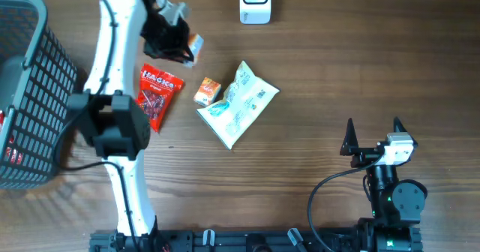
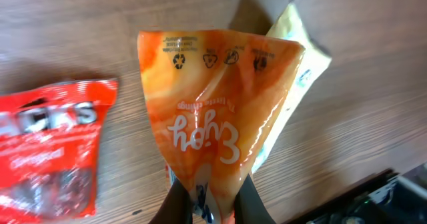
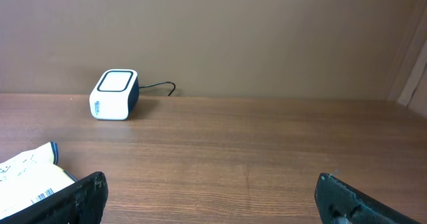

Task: Scan the item barcode
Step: 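Lift the orange box out and set it beside the red bag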

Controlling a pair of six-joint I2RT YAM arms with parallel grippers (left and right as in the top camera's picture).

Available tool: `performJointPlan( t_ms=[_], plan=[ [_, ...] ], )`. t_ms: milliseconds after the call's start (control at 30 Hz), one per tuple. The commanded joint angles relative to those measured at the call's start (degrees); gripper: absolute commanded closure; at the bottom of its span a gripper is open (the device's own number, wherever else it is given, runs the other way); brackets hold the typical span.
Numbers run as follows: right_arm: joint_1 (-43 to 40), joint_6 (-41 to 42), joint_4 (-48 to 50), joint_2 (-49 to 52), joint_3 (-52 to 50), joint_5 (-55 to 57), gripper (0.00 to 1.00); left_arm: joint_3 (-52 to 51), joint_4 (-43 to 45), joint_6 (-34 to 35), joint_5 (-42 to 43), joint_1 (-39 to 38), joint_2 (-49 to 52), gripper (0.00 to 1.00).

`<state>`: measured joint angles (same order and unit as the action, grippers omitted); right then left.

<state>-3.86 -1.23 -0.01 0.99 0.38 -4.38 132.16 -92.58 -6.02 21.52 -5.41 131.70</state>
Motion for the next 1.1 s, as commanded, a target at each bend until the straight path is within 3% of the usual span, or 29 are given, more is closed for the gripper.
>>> performJointPlan(
  t_ms=[0, 100, 133, 167, 233, 267, 300, 667, 1067],
  plan=[
    [-0.28, -0.22, 0.09, -0.46, -0.09, 0.98, 0.00, 0.04, -1.18, 0.98, -3.23, -2.14, 4.04, 0.96],
    [-0.28, -0.24, 0.09, -0.46, -0.09, 0.98, 0.00, 0.04, -1.75, 0.98, -5.75, -3.30, 6.14, 0.91],
    [-0.28, -0.20, 0.09, -0.46, -0.09, 0.98, 0.00, 0.04, -1.79, 1.01, -6.47, -3.50, 6.75, 0.84],
    [-0.28, -0.24, 0.09, -0.46, -0.09, 0.98, 0.00, 0.04, -1.79, 1.03, -6.86, -3.61, 7.02, 0.69],
    [-0.28, -0.24, 0.09, -0.46, -0.09, 0.98, 0.00, 0.04, -1.77, 0.98, -7.08, -3.58, 7.41, 0.65],
    [-0.28, -0.22, 0.09, -0.46, -0.09, 0.98, 0.00, 0.07, -1.75, 0.98, -7.08, -3.52, 7.41, 0.56],
    [-0.28, -0.22, 0.09, -0.46, -0.09, 0.98, 0.00, 0.07, -1.73, 0.96, -7.10, -3.43, 7.41, 0.02],
    [-0.28, -0.20, 0.09, -0.46, -0.09, 0.98, 0.00, 1.38, -3.91, 0.98, -11.13, -0.33, 4.26, 0.00],
    [-0.28, -0.22, 0.09, -0.46, -0.09, 0.98, 0.00, 9.31, -1.49, 3.96, -11.08, 10.51, -18.86, 0.00]
  ],
)
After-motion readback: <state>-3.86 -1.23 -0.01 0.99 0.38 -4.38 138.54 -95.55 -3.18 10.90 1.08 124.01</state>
